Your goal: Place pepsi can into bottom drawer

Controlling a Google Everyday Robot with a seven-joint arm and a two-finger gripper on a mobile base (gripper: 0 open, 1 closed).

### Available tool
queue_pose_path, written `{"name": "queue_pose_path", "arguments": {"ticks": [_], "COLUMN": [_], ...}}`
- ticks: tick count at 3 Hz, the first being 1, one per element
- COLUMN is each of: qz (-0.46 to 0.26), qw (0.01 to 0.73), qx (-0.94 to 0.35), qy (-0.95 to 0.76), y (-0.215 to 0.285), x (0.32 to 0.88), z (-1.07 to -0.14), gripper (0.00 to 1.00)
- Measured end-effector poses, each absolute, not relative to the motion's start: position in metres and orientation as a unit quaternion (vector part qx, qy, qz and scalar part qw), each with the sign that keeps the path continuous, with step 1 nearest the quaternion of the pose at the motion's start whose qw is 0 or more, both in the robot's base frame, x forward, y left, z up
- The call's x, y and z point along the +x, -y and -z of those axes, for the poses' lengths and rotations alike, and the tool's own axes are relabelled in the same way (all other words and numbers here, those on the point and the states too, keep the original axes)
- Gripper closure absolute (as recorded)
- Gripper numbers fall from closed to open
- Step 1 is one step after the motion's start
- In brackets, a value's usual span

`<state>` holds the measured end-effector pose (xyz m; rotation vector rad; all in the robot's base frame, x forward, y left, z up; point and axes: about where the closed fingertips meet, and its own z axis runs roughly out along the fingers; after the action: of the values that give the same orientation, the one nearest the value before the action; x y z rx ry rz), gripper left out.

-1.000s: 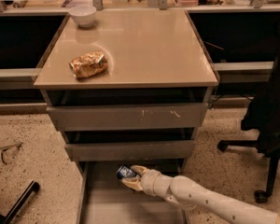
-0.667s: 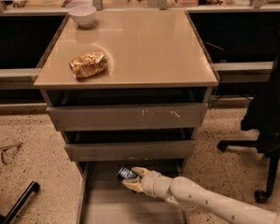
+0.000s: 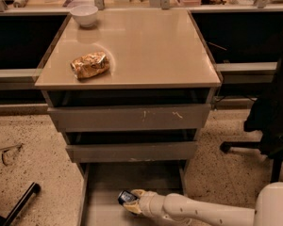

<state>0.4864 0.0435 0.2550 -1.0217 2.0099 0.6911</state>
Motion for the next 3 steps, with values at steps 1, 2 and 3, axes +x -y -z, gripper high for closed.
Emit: {"name": "queue_pose_path", "arguments": {"ticks": [1,2,3], "qz": [-0.262,-0.265,-0.288], "qw": [0.375,0.381,0.382], "qx": [-0.382,-0.36,-0.332], "qy": [-0.803,-0.809,-0.813], "y": [-0.041,-0.045,-0.052], "x": [0.48,0.488,0.497], "z": [-0.217,-0.191,-0.169], "gripper": [1.0,1.0,1.0]}}
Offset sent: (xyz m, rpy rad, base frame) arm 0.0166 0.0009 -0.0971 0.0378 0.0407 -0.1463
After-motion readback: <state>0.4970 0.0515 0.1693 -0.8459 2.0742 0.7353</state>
